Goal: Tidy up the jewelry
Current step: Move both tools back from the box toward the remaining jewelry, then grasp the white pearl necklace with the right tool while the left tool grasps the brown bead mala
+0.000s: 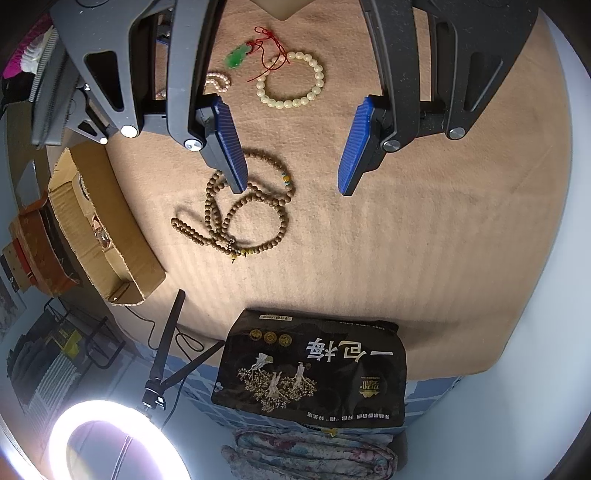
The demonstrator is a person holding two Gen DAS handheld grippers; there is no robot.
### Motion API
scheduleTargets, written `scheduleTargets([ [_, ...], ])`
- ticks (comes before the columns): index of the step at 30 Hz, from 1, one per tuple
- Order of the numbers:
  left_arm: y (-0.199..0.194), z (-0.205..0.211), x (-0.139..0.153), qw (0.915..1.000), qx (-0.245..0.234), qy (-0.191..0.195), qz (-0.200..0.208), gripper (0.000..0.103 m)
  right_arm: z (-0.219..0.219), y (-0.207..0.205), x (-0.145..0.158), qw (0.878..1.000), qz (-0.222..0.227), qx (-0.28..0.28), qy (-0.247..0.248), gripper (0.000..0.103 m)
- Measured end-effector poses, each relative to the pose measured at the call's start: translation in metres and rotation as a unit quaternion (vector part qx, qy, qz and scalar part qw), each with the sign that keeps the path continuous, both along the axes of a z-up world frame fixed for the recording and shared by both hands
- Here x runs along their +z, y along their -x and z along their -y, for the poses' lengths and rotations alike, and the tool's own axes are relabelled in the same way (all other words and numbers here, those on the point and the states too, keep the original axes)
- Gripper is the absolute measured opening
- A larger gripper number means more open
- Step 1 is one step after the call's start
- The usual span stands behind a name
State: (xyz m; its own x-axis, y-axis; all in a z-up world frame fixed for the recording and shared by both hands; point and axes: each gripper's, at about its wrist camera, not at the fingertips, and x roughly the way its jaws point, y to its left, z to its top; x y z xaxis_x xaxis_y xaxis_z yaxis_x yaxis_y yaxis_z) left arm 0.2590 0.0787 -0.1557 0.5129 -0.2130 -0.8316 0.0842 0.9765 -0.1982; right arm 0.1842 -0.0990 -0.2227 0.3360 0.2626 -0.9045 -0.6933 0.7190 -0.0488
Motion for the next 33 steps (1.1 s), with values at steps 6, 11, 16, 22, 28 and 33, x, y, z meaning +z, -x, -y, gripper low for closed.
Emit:
scheduleTargets([
  [6,-0.002,-0.002,-0.004,1.0000,0.003,0.001,-0.007,0.052,-0.009,-0.010,-0.011,1.000,-0.007,0.000,0.003,0.078],
  [11,-0.005,-0.003,-0.008,0.9999,0.004,-0.003,-0.011,0.052,-0.012,-0.024,-0.013,1.000,-0.010,-0.008,-0.008,0.066],
  [16,-0.014,-0.002,-0.020,0.9997,0.007,0.003,-0.025,0.052,-0.011,-0.033,-0.011,1.000,-0.013,-0.011,-0.020,0.034],
  [22,-0.031,0.006,-0.037,0.9984,-0.003,0.031,-0.047,0.052,-0.003,-0.040,-0.011,0.999,-0.017,-0.021,-0.038,0.012],
  [28,-0.057,0.014,-0.059,0.9960,0.000,0.050,-0.074,0.052,0.003,-0.047,-0.012,0.998,-0.019,-0.030,-0.047,0.008],
  [33,-0.078,0.010,-0.076,0.9940,0.016,0.062,-0.089,0.058,0.008,-0.047,-0.011,0.998,-0.014,-0.044,-0.041,0.007],
])
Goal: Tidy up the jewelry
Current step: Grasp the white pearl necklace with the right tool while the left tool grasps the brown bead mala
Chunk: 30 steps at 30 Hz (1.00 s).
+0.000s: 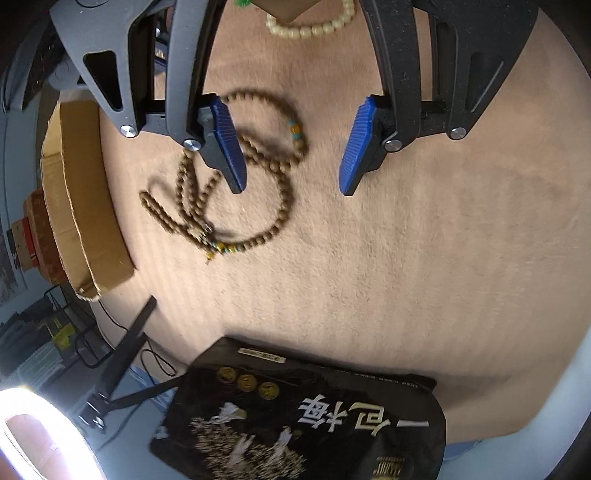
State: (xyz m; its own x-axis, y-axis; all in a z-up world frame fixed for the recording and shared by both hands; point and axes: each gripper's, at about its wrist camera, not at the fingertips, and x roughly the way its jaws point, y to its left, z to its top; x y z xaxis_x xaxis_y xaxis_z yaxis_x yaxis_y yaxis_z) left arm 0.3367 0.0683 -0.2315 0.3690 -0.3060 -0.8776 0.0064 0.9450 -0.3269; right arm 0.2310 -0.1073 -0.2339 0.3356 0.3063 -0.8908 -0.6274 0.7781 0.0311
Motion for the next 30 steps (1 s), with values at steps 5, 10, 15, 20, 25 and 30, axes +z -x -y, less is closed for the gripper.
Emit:
scheduleTargets([
  [5,-0.015,0.002,-0.013,0.9990,0.007,0.042,-0.015,0.059,0.012,-0.006,0.000,1.000,0.001,-0.023,0.005,0.007],
  [10,-0.019,0.025,-0.014,0.9979,-0.031,0.054,-0.018,0.060,0.025,-0.010,0.001,0.999,0.003,-0.040,0.009,0.007],
  [15,-0.015,0.050,-0.013,0.9961,-0.066,0.055,-0.021,0.067,0.038,-0.011,0.002,0.998,0.005,-0.057,0.013,0.007],
  [20,-0.011,0.077,-0.010,0.9957,-0.092,-0.008,-0.009,0.069,0.048,-0.012,0.002,0.997,0.001,-0.071,0.010,0.007],
  [25,-0.009,0.105,-0.016,0.9906,-0.106,-0.086,0.005,0.069,0.056,-0.008,0.003,0.997,-0.001,-0.077,0.007,0.006],
  [30,-0.006,0.130,-0.022,0.9788,-0.123,-0.160,0.032,0.058,0.061,-0.014,0.001,0.997,-0.006,-0.083,-0.004,0.006],
])
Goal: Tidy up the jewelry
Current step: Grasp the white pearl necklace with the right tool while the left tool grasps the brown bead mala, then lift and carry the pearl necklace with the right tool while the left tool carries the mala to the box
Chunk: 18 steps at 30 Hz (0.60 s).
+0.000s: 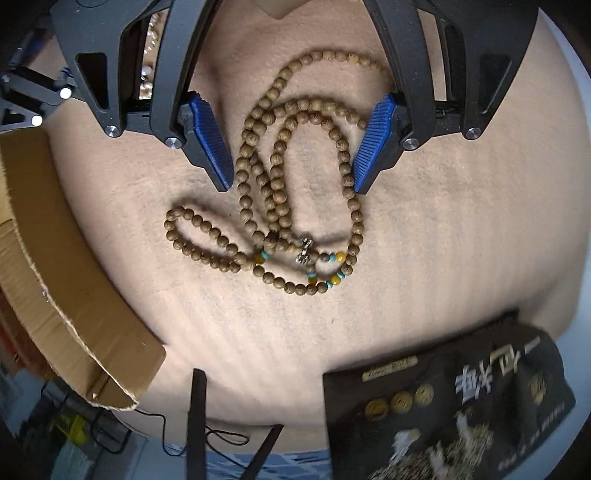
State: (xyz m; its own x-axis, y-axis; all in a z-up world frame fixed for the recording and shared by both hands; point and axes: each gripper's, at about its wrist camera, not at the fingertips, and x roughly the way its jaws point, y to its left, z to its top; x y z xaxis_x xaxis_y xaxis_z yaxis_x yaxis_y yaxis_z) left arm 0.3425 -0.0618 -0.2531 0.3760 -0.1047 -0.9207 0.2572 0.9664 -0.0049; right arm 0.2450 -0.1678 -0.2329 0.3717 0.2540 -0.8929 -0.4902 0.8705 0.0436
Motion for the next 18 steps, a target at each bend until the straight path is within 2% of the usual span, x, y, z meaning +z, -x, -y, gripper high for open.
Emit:
scheduleTargets([
  [1,0.000,0.002,0.001,1.0000,-0.001,0.000,0.008,0.052,0.001,-0.001,0.000,1.000,-0.001,-0.002,-0.004,0.006],
  [3,-0.002,0.002,0.002,0.9999,0.004,0.005,0.015,0.021,0.008,0.001,0.003,1.000,-0.003,-0.005,-0.011,0.006],
  [5,-0.005,-0.001,0.002,0.9997,0.012,0.015,0.016,0.012,0.007,0.004,0.004,1.000,-0.004,-0.008,-0.016,0.006],
  [10,-0.003,-0.017,0.007,0.9987,0.025,0.041,0.020,0.011,0.014,0.007,0.010,0.999,-0.009,-0.019,-0.037,0.006],
  [18,0.025,-0.062,0.050,0.9947,0.045,0.080,0.046,0.011,0.018,0.017,0.028,0.998,0.007,-0.023,-0.057,0.006],
])
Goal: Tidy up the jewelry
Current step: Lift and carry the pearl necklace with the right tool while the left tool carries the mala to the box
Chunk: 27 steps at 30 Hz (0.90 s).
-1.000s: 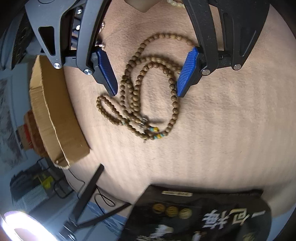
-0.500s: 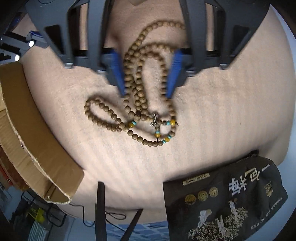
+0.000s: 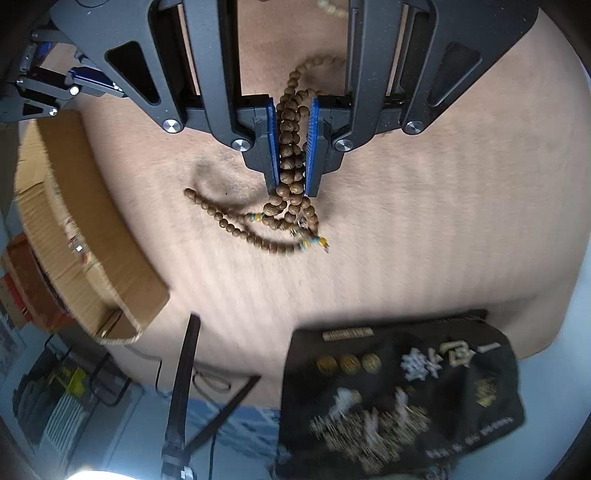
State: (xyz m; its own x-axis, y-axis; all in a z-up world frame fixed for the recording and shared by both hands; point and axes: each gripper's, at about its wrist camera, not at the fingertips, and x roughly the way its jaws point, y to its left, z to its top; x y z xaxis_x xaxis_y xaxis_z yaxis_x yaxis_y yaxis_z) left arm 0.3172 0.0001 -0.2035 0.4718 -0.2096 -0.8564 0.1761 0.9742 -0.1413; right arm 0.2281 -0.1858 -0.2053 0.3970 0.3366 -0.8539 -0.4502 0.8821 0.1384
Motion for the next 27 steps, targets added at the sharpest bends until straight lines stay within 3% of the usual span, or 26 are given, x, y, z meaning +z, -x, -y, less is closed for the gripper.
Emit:
scheduleTargets([
  [7,0.021,-0.026,0.043,0.9989,0.012,0.031,0.032,0.011,0.004,0.009,0.033,0.999,0.033,-0.006,-0.021,0.006],
  [27,0.053,-0.001,0.129,0.9898,-0.003,0.099,0.103,0.011,0.048,0.041,0.131,0.983,0.149,-0.070,-0.087,0.006],
])
